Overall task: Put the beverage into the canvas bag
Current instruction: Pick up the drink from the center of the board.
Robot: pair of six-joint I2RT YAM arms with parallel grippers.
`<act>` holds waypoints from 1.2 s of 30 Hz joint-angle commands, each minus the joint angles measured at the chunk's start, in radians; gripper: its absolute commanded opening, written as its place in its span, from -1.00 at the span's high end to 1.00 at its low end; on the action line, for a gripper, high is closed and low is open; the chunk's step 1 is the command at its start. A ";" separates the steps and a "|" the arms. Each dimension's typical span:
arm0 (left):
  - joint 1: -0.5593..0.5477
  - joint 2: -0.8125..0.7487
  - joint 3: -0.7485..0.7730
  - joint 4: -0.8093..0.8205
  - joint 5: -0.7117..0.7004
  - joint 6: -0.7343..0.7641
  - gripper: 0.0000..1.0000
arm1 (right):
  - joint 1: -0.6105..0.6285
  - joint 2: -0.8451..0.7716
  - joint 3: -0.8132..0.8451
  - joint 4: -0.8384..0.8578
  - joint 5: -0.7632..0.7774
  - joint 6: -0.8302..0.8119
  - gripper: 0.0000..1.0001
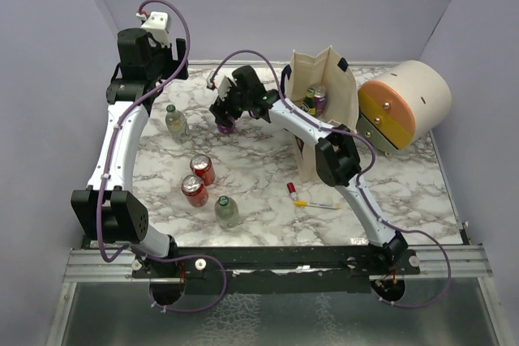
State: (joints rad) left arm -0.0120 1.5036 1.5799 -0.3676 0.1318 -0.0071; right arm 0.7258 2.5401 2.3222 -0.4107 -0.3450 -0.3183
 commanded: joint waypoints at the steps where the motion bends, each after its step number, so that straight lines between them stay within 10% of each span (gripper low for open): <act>1: 0.009 -0.016 0.006 0.036 0.030 -0.014 -0.63 | 0.009 0.020 0.039 0.044 -0.025 0.011 -0.49; 16: 0.007 0.014 0.036 0.072 0.110 -0.037 -0.63 | 0.009 -0.212 -0.005 -0.004 -0.113 0.013 0.21; 36: -0.103 0.094 0.076 0.129 0.189 -0.060 -0.62 | -0.048 -0.846 -0.232 -0.176 -0.009 -0.053 0.35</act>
State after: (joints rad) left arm -0.0486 1.5784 1.6268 -0.2790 0.2497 -0.0963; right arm 0.7109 1.7969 2.0918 -0.5495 -0.4236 -0.3386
